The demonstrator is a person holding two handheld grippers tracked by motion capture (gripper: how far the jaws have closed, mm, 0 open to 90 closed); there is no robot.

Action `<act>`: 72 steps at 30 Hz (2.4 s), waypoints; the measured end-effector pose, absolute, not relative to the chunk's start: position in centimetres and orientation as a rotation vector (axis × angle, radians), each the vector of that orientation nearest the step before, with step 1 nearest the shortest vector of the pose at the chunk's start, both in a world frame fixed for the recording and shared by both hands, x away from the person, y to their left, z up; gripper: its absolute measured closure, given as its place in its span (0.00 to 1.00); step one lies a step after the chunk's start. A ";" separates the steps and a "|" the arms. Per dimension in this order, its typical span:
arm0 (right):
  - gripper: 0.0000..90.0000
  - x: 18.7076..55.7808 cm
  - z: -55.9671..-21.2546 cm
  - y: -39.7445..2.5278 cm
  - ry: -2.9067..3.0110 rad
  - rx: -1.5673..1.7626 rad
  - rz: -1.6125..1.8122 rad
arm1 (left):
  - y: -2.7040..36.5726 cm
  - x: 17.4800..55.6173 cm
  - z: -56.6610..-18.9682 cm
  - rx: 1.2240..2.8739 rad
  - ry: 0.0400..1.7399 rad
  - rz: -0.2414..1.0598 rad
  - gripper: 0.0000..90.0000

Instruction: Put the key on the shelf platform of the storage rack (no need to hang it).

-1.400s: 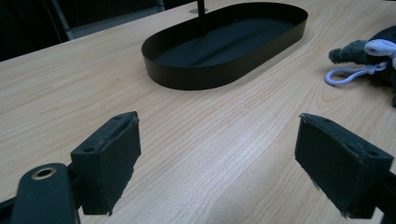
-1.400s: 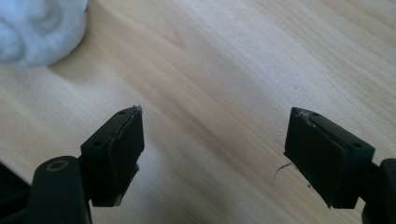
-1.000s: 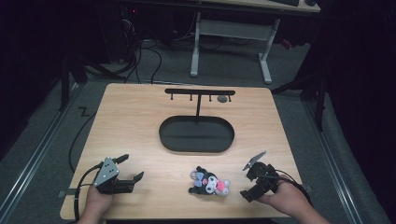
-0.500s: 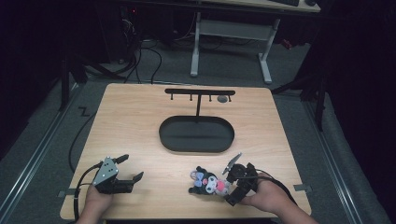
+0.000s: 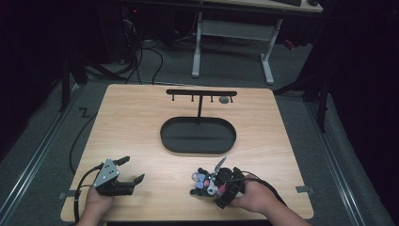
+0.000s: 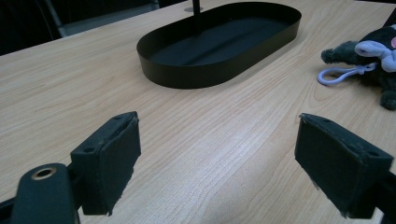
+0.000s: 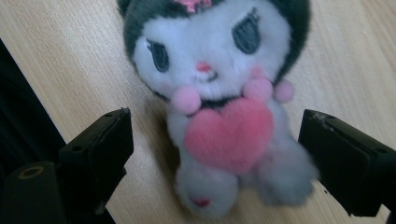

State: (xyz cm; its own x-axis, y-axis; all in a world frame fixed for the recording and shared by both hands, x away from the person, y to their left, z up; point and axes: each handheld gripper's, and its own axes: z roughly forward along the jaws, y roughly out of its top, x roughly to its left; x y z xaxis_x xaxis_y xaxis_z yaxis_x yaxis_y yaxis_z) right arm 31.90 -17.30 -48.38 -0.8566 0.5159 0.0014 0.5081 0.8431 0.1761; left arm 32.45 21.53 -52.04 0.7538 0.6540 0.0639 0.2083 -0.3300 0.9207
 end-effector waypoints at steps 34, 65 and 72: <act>0.53 31.9 -46.5 -17.5 2.879 0.906 0.353 | 21.3 32.4 -52.2 1.902 0.653 0.518 0.17; 0.53 34.1 -43.9 -22.0 2.707 1.219 0.391 | 21.3 32.5 -52.2 1.919 0.650 0.505 0.17; 0.53 35.0 -43.5 -22.4 2.677 1.242 0.385 | 21.4 32.5 -52.2 1.912 0.656 0.507 0.17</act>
State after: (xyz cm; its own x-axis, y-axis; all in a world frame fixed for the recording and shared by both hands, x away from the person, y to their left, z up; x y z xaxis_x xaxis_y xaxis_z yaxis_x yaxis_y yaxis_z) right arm 34.98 -22.45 -43.45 -0.6404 0.7669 -0.0404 0.7244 0.6207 0.2998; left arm 32.48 21.39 -52.19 0.7640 0.6426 0.0581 0.2191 -0.3430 0.9134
